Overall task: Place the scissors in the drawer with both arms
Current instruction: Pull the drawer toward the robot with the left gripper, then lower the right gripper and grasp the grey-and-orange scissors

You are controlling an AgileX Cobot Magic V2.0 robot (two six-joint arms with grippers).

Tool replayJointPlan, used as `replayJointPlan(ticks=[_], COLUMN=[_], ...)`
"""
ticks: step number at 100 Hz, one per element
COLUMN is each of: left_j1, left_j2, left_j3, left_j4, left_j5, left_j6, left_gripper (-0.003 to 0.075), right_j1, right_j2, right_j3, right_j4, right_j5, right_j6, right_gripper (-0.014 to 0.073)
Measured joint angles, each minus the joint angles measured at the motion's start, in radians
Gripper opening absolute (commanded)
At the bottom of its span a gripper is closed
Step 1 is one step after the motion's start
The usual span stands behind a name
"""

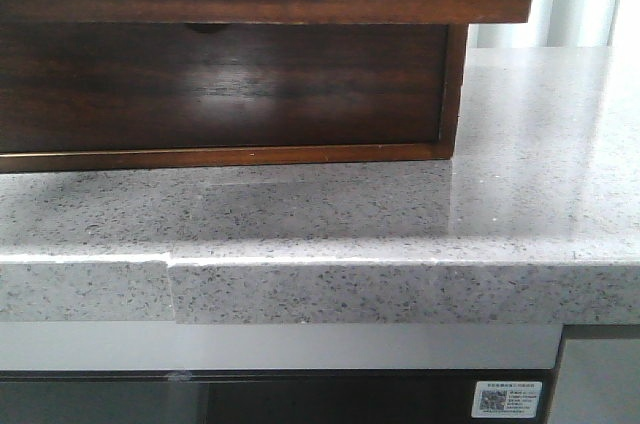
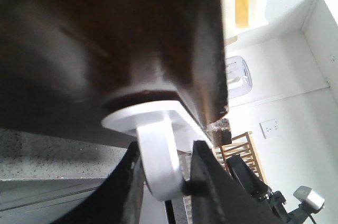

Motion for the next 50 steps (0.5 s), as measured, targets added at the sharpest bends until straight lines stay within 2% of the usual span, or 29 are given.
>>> replayJointPlan(ticks=[6,12,23,37,50], left_j1=[0.000,0.000,0.000,0.000,0.000], left_j2=[-0.004,-0.009,-0.017,-0.025,-0.025], left_j3=[0.000,0.000,-0.002,-0.010,-0.015], left_j4=[0.009,0.025,0.068,0.134,0.221], left_j5=[0.000,-0.003,0.002,0.022,0.033], left_j6=[0.002,0.019,0.082,0.114,0.116], left_gripper=[0.0131,0.0239,0.0360,0.0372,0.0372], right_j1=[0.000,0.000,0.000,0.000,-0.002], right_j2=[0.000,0.000,0.000,0.014,0.090], right_j3=[0.000,0.000,0.000,-0.018,-0.088], right_j4=[0.000,0.000,0.000,-0.002,-0.033], right_j5=[0.000,0.000,0.000,0.013,0.091], right_j6=[0.000,0.000,0.000,0.000,0.000], right_gripper=[0.0567,0.0567,0.0567,0.0567,0.0567])
